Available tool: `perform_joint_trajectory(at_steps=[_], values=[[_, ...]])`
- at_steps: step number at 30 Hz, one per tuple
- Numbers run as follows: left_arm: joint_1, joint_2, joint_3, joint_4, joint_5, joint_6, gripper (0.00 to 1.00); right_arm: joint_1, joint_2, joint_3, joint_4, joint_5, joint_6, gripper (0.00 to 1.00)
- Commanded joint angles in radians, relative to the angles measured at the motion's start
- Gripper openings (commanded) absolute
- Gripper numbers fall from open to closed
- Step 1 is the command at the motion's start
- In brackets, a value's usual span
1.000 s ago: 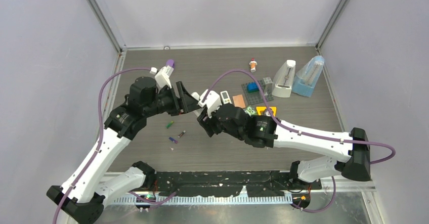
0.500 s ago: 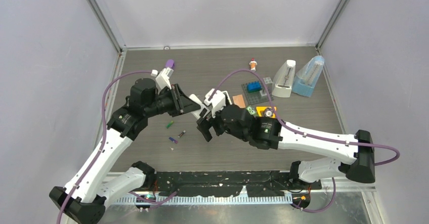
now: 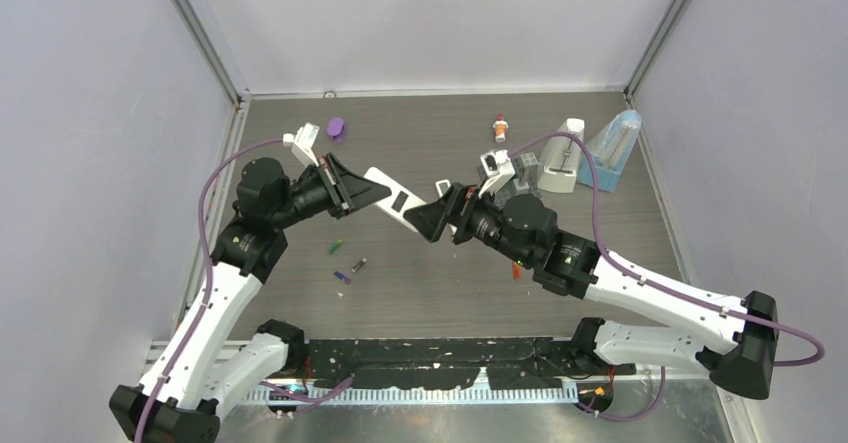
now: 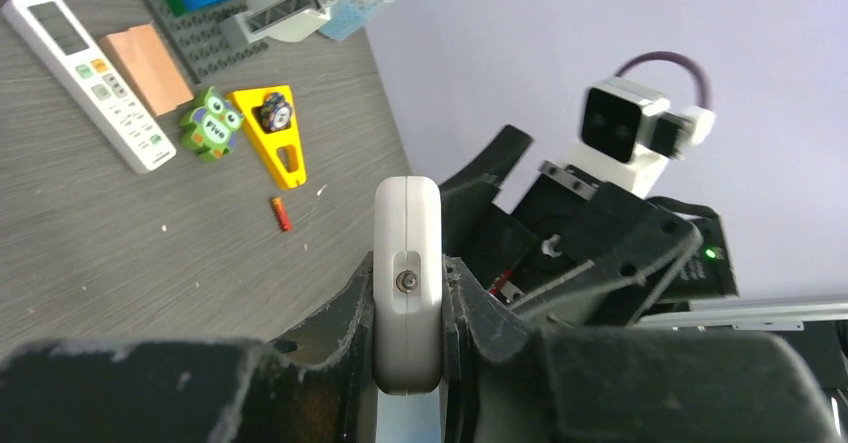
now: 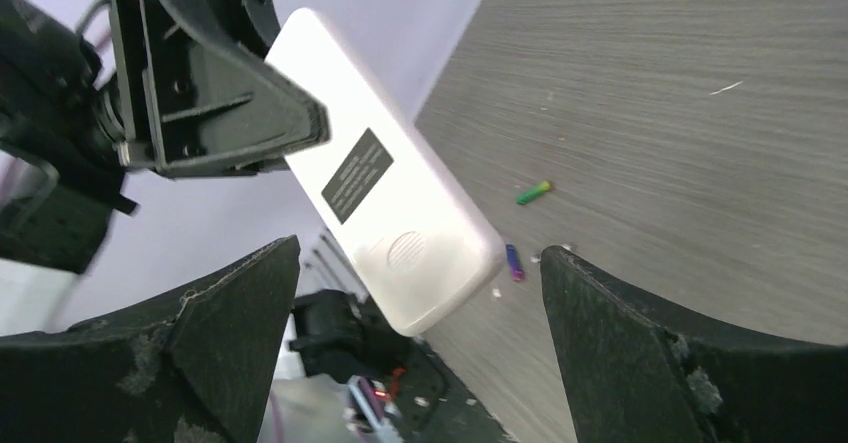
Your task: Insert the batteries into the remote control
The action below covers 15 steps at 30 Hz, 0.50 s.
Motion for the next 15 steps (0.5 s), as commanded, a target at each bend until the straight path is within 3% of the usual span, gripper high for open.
perform_joint_trajectory(at_steps=[1,5,10,15], values=[[0.022,-0.056,0.002,0.148,0.06,-0.073,0.0,-0.034,-0.012,-0.013,0.149,-0.083,0.234,0.96],[0.028,-0.078,-0.029,0.222,0.075,-0.151,0.0,-0.046,-0.011,-0.034,0.207,-0.083,0.298,0.99],[0.033,-0.106,-0.094,0.372,0.065,-0.296,0.0,-0.072,0.033,-0.046,0.3,-0.155,0.372,0.83],[0.037,-0.131,-0.11,0.407,0.042,-0.362,0.0,-0.076,0.059,-0.058,0.395,-0.16,0.423,0.71]])
